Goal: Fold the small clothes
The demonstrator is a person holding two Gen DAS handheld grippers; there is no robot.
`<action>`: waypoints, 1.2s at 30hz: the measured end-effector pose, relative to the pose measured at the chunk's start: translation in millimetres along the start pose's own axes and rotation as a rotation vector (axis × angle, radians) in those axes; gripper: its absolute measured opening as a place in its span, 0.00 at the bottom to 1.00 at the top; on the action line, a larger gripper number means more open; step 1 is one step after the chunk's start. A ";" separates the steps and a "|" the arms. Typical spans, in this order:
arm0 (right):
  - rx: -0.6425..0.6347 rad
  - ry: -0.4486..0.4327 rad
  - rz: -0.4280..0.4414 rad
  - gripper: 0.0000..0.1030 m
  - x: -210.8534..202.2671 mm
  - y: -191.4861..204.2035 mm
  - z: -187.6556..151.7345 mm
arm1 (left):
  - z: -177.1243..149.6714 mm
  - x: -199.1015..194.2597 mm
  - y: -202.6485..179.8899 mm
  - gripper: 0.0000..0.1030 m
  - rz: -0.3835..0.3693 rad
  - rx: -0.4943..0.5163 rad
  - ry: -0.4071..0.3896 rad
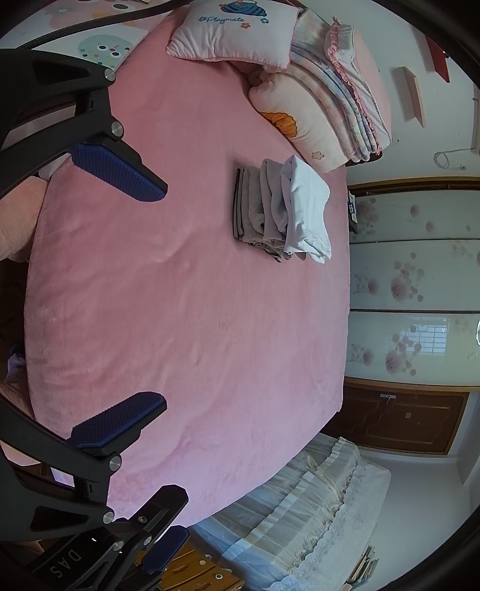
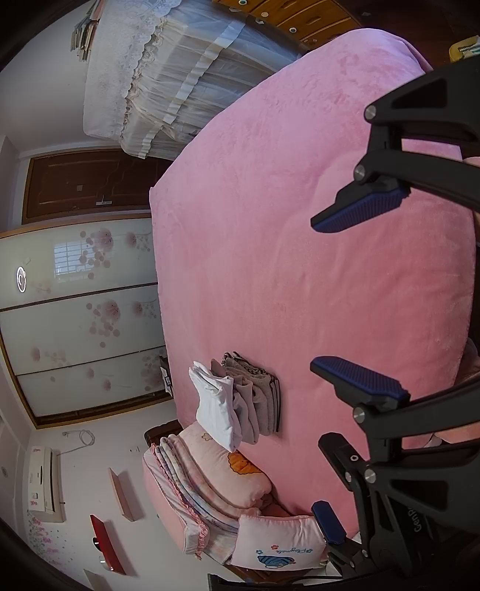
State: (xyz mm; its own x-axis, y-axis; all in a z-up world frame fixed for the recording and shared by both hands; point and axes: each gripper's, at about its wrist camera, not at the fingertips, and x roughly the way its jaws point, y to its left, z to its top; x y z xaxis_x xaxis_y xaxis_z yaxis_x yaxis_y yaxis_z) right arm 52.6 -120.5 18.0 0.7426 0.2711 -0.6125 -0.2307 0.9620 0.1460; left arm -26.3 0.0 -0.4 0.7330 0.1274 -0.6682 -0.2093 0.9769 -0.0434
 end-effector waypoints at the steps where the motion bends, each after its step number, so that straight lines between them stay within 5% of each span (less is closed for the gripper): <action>1: -0.001 0.001 -0.001 0.68 -0.1 0.1 0.2 | -0.4 -0.3 -0.4 0.99 0.001 0.000 0.000; 36: -0.024 0.032 -0.005 0.68 16.8 -1.7 -2.0 | -4.2 20.3 -1.9 0.99 0.011 -0.012 0.077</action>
State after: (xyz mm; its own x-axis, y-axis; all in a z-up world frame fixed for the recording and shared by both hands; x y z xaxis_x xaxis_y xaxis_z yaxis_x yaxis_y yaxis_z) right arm 64.2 -117.6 5.9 0.7232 0.2647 -0.6379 -0.2425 0.9621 0.1243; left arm -13.7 0.0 -16.9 0.6786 0.1244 -0.7239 -0.2256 0.9732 -0.0442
